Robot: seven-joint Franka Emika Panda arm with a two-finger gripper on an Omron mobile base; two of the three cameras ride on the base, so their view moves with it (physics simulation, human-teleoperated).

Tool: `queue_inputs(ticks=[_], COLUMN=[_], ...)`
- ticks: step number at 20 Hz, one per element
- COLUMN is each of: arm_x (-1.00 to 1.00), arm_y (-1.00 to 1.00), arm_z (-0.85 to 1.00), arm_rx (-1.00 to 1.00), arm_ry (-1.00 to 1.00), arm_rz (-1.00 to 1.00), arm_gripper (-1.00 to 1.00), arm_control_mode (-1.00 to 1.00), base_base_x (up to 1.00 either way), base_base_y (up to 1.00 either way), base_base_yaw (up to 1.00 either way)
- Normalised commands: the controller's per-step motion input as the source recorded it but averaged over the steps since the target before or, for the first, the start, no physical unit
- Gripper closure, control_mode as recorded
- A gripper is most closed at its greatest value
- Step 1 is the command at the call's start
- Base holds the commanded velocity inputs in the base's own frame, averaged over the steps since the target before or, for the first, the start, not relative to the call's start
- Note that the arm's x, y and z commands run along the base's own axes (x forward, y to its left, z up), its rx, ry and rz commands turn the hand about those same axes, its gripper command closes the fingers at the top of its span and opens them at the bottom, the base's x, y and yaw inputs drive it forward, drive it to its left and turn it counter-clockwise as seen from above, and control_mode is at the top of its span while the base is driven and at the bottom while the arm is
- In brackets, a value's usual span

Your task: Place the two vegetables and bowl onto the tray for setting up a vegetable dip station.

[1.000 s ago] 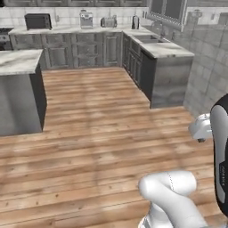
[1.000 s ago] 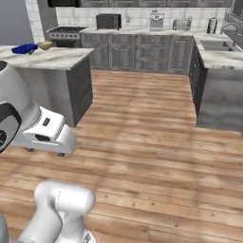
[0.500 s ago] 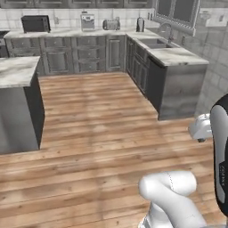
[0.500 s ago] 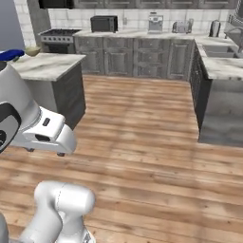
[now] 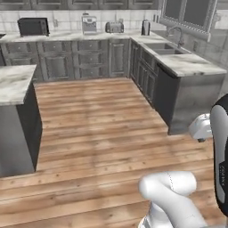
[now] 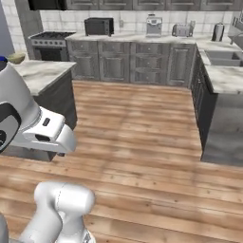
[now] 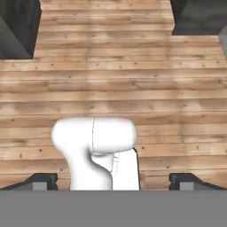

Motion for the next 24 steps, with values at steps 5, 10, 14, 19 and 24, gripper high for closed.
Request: queue_inputs(ticks=[5, 10, 14, 19, 24], arm_x=[0.0, 0.0, 0.0, 0.0, 0.0], arm_y=[0.0, 0.0, 0.0, 0.0, 0.0], arm_z=[0.0, 0.0, 0.0, 0.0, 0.0], arm_rx=[0.0, 0.0, 0.0, 0.0, 0.0], arm_ry=[0.0, 0.0, 0.0, 0.0, 0.0], arm_rz=[0.0, 0.0, 0.0, 0.0, 0.0], arm_gripper=[-1.0, -1.0, -1.0, -1.0, -1.0], arm_control_mode=[1.0, 1.0, 1.0, 1.0, 1.0], base_base_x=[1.0, 1.0, 1.0, 1.0, 1.0], base_base_y=[0.0, 0.0, 0.0, 0.0, 0.0], base_base_yaw=[0.0, 0.01, 0.02, 0.02, 0.02])
